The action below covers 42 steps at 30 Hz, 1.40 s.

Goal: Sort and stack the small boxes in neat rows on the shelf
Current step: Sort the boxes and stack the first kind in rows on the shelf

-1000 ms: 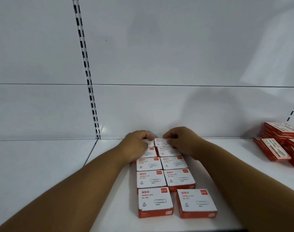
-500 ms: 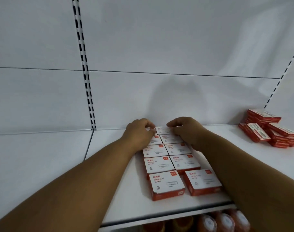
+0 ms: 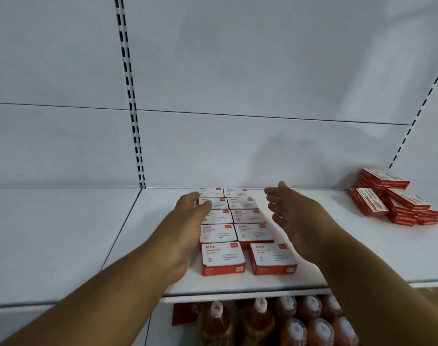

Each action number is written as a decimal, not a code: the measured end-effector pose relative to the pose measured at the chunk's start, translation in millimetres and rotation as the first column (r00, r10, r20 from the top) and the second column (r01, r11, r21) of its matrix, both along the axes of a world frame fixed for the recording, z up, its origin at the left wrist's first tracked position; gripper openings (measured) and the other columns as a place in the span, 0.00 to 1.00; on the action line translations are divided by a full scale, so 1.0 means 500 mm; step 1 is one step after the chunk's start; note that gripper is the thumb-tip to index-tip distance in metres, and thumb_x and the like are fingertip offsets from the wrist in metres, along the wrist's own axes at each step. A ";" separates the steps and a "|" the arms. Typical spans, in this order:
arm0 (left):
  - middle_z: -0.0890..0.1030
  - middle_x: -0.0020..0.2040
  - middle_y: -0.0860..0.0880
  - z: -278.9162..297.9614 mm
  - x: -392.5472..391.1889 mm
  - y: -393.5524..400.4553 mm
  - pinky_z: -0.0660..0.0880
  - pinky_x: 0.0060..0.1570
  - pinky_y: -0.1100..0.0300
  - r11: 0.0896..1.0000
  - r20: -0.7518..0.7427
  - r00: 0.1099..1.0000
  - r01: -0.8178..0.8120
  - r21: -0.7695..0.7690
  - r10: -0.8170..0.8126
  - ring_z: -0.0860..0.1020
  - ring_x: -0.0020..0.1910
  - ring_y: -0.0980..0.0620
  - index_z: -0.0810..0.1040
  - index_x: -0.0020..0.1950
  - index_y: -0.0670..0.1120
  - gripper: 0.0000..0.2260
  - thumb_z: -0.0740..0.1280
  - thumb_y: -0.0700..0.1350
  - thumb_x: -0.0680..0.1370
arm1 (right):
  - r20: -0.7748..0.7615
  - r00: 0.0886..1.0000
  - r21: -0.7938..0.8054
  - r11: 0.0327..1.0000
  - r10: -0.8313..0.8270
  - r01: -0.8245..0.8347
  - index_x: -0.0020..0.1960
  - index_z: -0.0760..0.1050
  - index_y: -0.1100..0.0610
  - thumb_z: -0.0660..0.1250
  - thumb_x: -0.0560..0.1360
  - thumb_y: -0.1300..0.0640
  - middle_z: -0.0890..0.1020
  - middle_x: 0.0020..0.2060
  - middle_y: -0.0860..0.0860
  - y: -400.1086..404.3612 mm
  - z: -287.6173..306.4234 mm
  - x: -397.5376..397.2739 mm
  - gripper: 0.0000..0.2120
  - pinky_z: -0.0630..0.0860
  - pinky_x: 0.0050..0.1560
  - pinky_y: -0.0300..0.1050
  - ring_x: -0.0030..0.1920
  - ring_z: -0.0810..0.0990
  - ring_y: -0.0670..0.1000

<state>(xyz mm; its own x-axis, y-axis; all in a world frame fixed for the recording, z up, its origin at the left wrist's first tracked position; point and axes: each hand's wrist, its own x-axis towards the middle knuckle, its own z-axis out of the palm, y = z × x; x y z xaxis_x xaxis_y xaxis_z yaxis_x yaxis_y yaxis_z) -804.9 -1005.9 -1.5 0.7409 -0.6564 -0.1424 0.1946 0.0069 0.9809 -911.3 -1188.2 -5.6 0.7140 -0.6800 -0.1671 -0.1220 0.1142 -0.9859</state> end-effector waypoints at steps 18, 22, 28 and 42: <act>0.67 0.73 0.63 -0.039 -0.072 0.049 0.54 0.67 0.66 0.860 0.797 0.446 -0.107 0.498 -0.406 0.60 0.73 0.62 0.74 0.68 0.62 0.19 0.69 0.55 0.77 | -0.389 0.916 -0.793 0.469 0.102 -0.389 0.55 0.80 0.42 0.75 0.67 0.40 0.74 0.59 0.36 0.039 -0.021 -0.129 0.19 0.74 0.57 0.40 0.54 0.75 0.40; 0.69 0.71 0.64 -0.053 -0.068 0.048 0.57 0.67 0.66 0.864 0.836 0.392 -0.165 0.475 -0.384 0.63 0.71 0.63 0.75 0.67 0.62 0.18 0.68 0.55 0.77 | -0.304 0.947 -0.849 0.422 0.102 -0.317 0.54 0.82 0.45 0.75 0.67 0.41 0.79 0.53 0.39 0.047 -0.024 -0.116 0.17 0.74 0.47 0.33 0.45 0.78 0.38; 0.73 0.68 0.64 -0.060 -0.061 0.047 0.61 0.67 0.66 0.893 0.851 0.418 -0.171 0.417 -0.318 0.65 0.69 0.64 0.78 0.64 0.61 0.17 0.71 0.55 0.75 | -0.270 0.962 -0.917 0.291 0.051 -0.273 0.60 0.82 0.48 0.70 0.72 0.40 0.78 0.57 0.42 0.050 -0.049 -0.113 0.20 0.73 0.48 0.34 0.51 0.76 0.42; 0.72 0.68 0.62 -0.075 -0.062 0.033 0.61 0.64 0.65 0.885 0.893 0.306 -0.229 0.406 -0.330 0.66 0.67 0.60 0.76 0.66 0.62 0.21 0.69 0.61 0.74 | -0.225 0.971 -0.952 0.192 0.084 -0.237 0.54 0.84 0.52 0.65 0.73 0.41 0.81 0.50 0.46 0.057 -0.058 -0.114 0.19 0.76 0.52 0.45 0.52 0.76 0.48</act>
